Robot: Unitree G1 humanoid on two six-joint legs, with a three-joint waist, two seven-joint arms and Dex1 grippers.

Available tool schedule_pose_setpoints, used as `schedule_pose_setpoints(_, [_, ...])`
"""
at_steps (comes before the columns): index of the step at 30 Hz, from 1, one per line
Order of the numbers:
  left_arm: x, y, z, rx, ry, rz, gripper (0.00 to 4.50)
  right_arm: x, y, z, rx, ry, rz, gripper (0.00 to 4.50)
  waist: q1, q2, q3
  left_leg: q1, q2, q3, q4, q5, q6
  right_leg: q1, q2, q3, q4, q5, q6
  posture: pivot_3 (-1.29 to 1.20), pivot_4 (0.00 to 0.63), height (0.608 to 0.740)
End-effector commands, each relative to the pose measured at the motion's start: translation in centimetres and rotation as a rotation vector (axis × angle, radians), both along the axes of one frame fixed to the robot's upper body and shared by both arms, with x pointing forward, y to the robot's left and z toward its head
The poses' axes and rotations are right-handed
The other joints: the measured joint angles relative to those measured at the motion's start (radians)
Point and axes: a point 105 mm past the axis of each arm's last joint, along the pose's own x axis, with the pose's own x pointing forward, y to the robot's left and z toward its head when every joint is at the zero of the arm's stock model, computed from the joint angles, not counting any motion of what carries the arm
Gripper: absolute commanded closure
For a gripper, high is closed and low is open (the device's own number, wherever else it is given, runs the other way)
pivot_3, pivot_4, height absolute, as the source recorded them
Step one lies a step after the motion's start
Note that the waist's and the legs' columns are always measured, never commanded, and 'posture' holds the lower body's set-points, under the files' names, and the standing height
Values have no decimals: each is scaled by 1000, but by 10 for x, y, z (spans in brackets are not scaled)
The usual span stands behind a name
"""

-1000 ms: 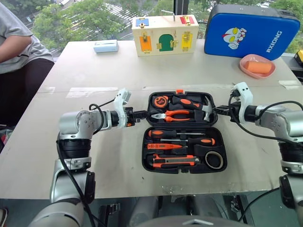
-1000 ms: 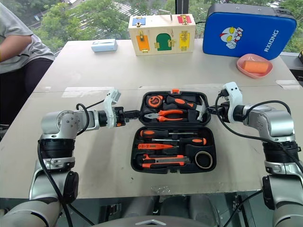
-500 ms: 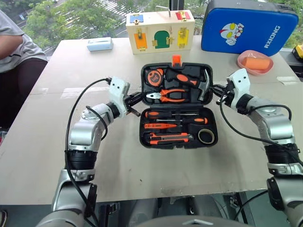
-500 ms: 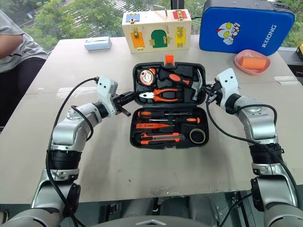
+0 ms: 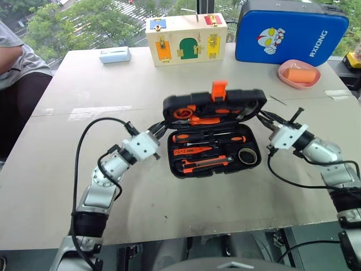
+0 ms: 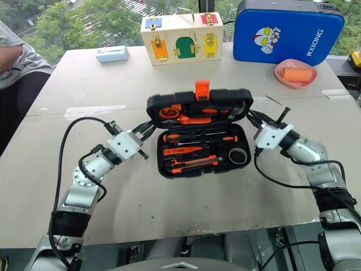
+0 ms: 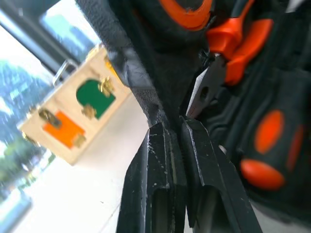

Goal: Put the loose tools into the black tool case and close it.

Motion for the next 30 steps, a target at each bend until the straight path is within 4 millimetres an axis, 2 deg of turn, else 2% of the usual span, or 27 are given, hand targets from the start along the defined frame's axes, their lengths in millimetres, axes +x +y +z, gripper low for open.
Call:
schedule_pose_setpoints(1, [-19, 3, 16, 7, -25, -25, 4488, -17, 0, 0, -59, 19, 76, 4474, 0, 0, 0, 0, 0, 1, 0, 0, 0, 0, 0, 1, 0, 0, 0, 0, 150, 735])
schedule_pose_setpoints(2, [-29, 6, 18, 4, 5, -35, 4105, -22, -6, -2, -43, 146, 84, 4217, 0, 0, 0, 0, 0, 1, 0, 0, 0, 0, 0, 1, 0, 0, 0, 0, 150, 735])
schedule_pose_setpoints(4, [-45, 13, 21, -2, 78, -40, 3387, -32, -15, 5, -51, 253, 106, 3636, 0, 0, 0, 0, 1, 1, 0, 0, 0, 0, 0, 1, 0, 0, 0, 0, 150, 735])
schedule_pose_setpoints(5, [-56, 18, 20, -21, 151, -38, 2950, -41, -21, 5, -47, 368, 126, 3202, 0, 0, 0, -1, 2, 1, 0, 0, 0, 1, 0, 1, 0, 0, 0, 0, 150, 735])
schedule_pose_setpoints(9, [-107, 36, -14, -33, 606, -31, 1081, -89, -41, -13, -142, 821, 216, 1268, 5, 2, 0, 4, 3, 1, -1, -4, 6, 6, 0, 4, -3, 0, 0, 0, 150, 735])
schedule_pose_setpoints(10, [-122, 42, -23, -15, 720, -35, 392, -101, -44, -15, -172, 902, 248, 1182, 6, 3, 1, 9, 3, 0, -2, -5, 9, 13, 0, 3, -5, -1, -1, 0, 150, 735])
schedule_pose_setpoints(11, [-133, 46, -26, -17, 806, -39, 214, -109, -46, -17, -185, 970, 261, 1182, 9, 3, 2, 12, 3, 0, -2, -5, 9, 17, 0, 2, -7, 0, -1, 0, 150, 735])
schedule_pose_setpoints(13, [-136, 62, -28, -119, 954, 23, 214, -118, -42, -15, -156, 1062, 299, 1182, 13, 5, 4, 21, 6, -3, -3, -7, 10, 29, 1, -1, -12, 0, -3, 0, 150, 735])
schedule_pose_setpoints(15, [-117, 79, -23, -171, 956, 83, 68, -119, -31, -14, -117, 1100, 324, 1784, 29, 11, 7, 25, 7, -4, -3, -7, 11, 34, 3, -4, -16, 2, -5, 0, 150, 735])
schedule_pose_setpoints(17, [-90, 90, -14, -233, 939, 112, 68, -117, -18, -16, -109, 1087, 348, 2532, 45, 13, 8, 30, 8, -4, -1, -7, 10, 40, 2, -8, -16, 1, -5, 0, 150, 735])
schedule_pose_setpoints(19, [-69, 95, -6, -265, 921, 123, 876, -117, -11, -19, -110, 1088, 365, 3585, 55, 11, 7, 31, 10, -4, 0, -6, 10, 43, 2, -12, -17, 1, -5, 0, 150, 735])
schedule_pose_setpoints(21, [-38, 90, 2, -237, 864, 88, 1715, -117, -3, -28, -117, 1096, 378, 4414, 60, 10, 6, 31, 10, -4, -1, -6, 10, 43, 2, -16, -17, 2, -4, 0, 150, 735])
schedule_pose_setpoints(23, [-8, 78, 6, -188, 815, 52, 2745, -115, 3, -38, -146, 1092, 373, 4500, 61, 9, 6, 27, 7, -5, 0, -6, 8, 40, 1, -18, -18, 2, -4, 0, 150, 735])
schedule_pose_setpoints(26, [22, 60, 6, -152, 806, -4, 4175, -108, 4, -49, -186, 1077, 343, 4500, 54, 7, 5, 17, 6, -6, 1, -3, 4, 32, 0, -19, -17, 2, -3, 0, 150, 735])
schedule_pose_setpoints(27, [33, 51, 6, -126, 795, -32, 4466, -103, 4, -53, -198, 1067, 324, 4500, 52, 7, 5, 14, 6, -5, 1, -3, 4, 29, -1, -18, -17, 2, -3, 0, 150, 735])
schedule_pose_setpoints(30, [54, 22, 4, -58, 785, -118, 4466, -92, 2, -59, -221, 1030, 293, 4500, 42, 5, 5, 13, 4, -4, 1, -2, 3, 26, 0, -19, -16, 2, -3, 0, 150, 735])
